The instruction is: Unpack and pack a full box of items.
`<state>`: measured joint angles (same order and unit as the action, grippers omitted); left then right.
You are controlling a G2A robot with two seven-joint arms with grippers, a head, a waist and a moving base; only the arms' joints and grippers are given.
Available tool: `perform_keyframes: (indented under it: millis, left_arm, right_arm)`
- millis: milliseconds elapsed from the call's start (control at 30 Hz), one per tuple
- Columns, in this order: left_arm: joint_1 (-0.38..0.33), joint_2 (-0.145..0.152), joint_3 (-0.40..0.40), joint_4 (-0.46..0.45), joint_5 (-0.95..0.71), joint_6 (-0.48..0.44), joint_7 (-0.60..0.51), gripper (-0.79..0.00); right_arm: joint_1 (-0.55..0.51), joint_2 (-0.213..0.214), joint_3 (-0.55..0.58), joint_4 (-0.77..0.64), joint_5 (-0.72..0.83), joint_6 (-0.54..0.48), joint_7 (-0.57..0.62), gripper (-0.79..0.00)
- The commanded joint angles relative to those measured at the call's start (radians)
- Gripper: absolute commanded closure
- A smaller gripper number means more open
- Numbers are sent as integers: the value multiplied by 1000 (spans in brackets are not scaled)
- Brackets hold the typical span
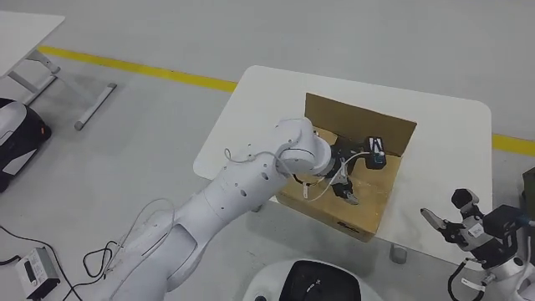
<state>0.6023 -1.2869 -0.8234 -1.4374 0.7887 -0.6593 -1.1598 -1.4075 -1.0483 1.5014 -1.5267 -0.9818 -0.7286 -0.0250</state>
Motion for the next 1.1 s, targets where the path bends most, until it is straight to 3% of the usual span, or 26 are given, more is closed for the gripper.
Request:
perform_keyframes:
  millis: [0, 267, 533, 767, 800, 833, 867, 967, 1000, 1067]
  left_arm:
    - [10, 1, -3, -1, 4, 16, 36, -785]
    - [-90, -23, 30, 135, -115, 43, 14, -785]
    - [-218, -61, 194, 308, -248, 91, -92, -785]
    - [-300, -84, 328, 398, -315, 86, -87, -773]
    - [-309, -87, 343, 406, -320, 83, -84, -686]
    - [-317, -89, 358, 412, -329, 79, -80, -526]
    - [-324, -91, 373, 418, -339, 77, -78, -428]
    - [-348, -95, 411, 434, -363, 71, -72, -302]
    - [-356, -96, 422, 439, -367, 70, -71, -308]
    - [-367, -97, 441, 448, -380, 64, -65, -228]
  right_arm:
    - [3, 0, -4, -2, -1, -2, 5, -785]
    - [12, 0, -11, -12, -4, -7, 11, -785]
    - [-2, 1, 1, -6, 2, -2, 2, -785]
    - [-3, 2, 7, 0, 14, -4, 2, -785]
    - [-2, 2, 6, 1, 15, -4, 3, -785]
    - [0, 2, 5, 2, 15, -4, 4, -785]
    - [2, 2, 3, 3, 15, -4, 5, -785]
    - [9, 1, -2, 7, 19, -6, 9, -785]
    - [12, 1, -3, 8, 19, -5, 10, -785]
    - [16, 1, -6, 11, 21, -8, 11, -785]
